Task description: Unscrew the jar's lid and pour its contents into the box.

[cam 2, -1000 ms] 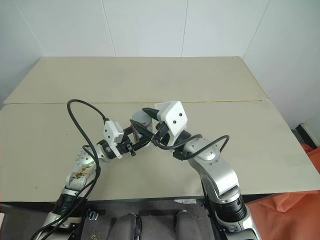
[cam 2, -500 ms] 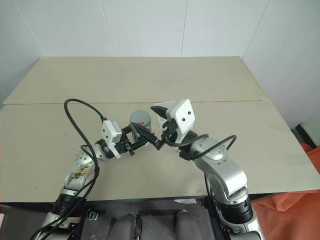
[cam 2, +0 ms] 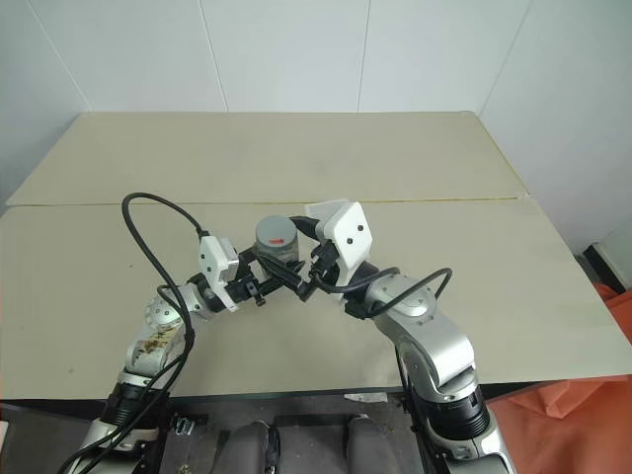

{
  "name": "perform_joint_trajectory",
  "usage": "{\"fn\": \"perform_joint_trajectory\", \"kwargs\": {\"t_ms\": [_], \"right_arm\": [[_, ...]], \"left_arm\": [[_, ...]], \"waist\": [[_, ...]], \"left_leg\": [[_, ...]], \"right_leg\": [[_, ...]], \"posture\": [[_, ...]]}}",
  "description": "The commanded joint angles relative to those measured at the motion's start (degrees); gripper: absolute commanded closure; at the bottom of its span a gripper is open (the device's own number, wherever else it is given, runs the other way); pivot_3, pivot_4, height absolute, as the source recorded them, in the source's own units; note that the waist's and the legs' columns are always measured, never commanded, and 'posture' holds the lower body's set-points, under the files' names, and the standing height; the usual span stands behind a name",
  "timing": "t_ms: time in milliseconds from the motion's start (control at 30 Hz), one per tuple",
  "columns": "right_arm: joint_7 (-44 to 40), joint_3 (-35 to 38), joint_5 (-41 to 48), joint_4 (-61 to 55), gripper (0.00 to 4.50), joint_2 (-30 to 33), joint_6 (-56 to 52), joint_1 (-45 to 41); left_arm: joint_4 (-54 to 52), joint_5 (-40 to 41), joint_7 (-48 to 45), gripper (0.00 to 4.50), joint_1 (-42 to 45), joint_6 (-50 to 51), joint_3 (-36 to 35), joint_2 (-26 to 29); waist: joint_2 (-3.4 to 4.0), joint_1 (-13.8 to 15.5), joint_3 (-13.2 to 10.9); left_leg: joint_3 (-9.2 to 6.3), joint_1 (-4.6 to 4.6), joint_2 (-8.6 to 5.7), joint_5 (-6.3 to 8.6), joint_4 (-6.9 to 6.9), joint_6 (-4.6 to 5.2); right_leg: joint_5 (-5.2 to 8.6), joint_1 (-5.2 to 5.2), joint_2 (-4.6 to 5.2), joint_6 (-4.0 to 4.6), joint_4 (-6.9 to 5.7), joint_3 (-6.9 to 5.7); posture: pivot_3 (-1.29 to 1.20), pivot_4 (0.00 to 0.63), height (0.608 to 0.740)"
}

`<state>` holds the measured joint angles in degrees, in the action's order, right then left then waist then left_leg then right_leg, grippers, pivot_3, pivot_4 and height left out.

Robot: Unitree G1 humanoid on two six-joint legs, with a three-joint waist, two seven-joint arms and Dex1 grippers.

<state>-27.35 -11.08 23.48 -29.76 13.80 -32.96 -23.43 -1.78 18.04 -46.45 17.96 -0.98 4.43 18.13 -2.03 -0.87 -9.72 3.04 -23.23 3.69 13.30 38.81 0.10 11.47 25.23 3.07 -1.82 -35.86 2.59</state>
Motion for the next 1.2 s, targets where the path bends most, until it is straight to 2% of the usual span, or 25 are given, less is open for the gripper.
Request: {"fn": "perform_joint_trajectory", "kwargs": {"t_ms": [33,233,333,433,633,867,1067,1200], "right_arm": [[0.9,0.5,-0.2,-0.8,0.29,-1.4,2.0,-1.2],[0.2,0.1,-0.4,-0.8,0.29,-1.5,2.2,-0.9],[0.1,0.1,-0.6,-0.5,0.85,-1.8,2.9,-0.7],[0.0,0.1,-0.7,-0.3,1.72,-1.9,3.0,-0.7],[-3.6,-0.8,0.6,-0.8,1.72,-0.9,4.0,-0.8],[-19.8,0.1,5.2,2.9,1.72,6.4,6.7,-4.3],[-44.8,0.1,12.0,14.3,1.72,13.4,8.8,-14.6],[-57.9,-1.7,11.2,24.7,1.72,14.7,11.3,-22.3]], "left_arm": [[-2.4,0.7,0.0,2.26,0.3,-0.7,-0.3,0.0],[-2.2,0.9,-0.3,2.26,0.8,-0.5,-0.1,-0.3],[-1.8,0.6,-0.4,2.26,0.8,-0.8,0.2,-0.4],[-1.8,0.5,-0.6,2.26,0.5,-0.9,0.3,-0.4],[-2.8,1.4,-1.9,2.26,-0.2,0.2,0.5,0.1],[-8.9,8.0,-6.5,2.26,-1.8,6.9,1.0,2.2],[-14.4,10.4,-9.9,2.26,-3.0,10.7,3.2,3.8],[-16.9,10.9,-9.9,2.26,-3.5,11.8,4.3,3.7]], "waist": [[0.00,0.0,0.0],[0.00,0.0,0.0],[0.00,0.0,0.0],[0.00,0.0,0.0],[0.00,0.0,0.0],[0.00,-0.1,0.0],[0.00,-0.1,0.0],[0.01,-0.1,0.0]], "left_leg": [[0.00,0.00,0.00,0.00,0.00,0.00],[0.01,-0.01,-0.01,0.00,0.00,0.00],[0.00,-0.01,0.00,0.00,0.00,0.00],[0.01,0.00,0.00,0.00,0.00,0.00],[0.00,0.00,0.00,0.00,0.00,0.00],[0.01,0.01,0.01,0.00,-0.01,0.00],[0.01,0.05,0.01,0.00,0.00,0.00],[0.00,0.07,0.03,0.00,-0.01,0.00]], "right_leg": [[0.00,0.00,0.00,0.00,0.00,0.00],[0.00,0.00,0.00,0.00,0.00,0.00],[0.00,0.00,0.00,0.00,0.00,0.00],[0.00,0.00,0.00,0.00,0.00,0.00],[0.00,0.00,0.00,0.00,0.00,0.00],[0.03,0.00,0.00,-0.04,0.02,0.00],[0.08,-0.02,-0.01,-0.02,0.01,0.00],[0.05,-0.02,-0.04,-0.02,-0.01,0.01]], "posture": [[0.00,0.150,0.740],[0.00,0.150,0.740],[0.00,0.150,0.740],[0.00,0.150,0.740],[0.00,0.150,0.740],[0.00,0.150,0.740],[0.00,0.150,0.740],[0.00,0.150,0.740]]}}
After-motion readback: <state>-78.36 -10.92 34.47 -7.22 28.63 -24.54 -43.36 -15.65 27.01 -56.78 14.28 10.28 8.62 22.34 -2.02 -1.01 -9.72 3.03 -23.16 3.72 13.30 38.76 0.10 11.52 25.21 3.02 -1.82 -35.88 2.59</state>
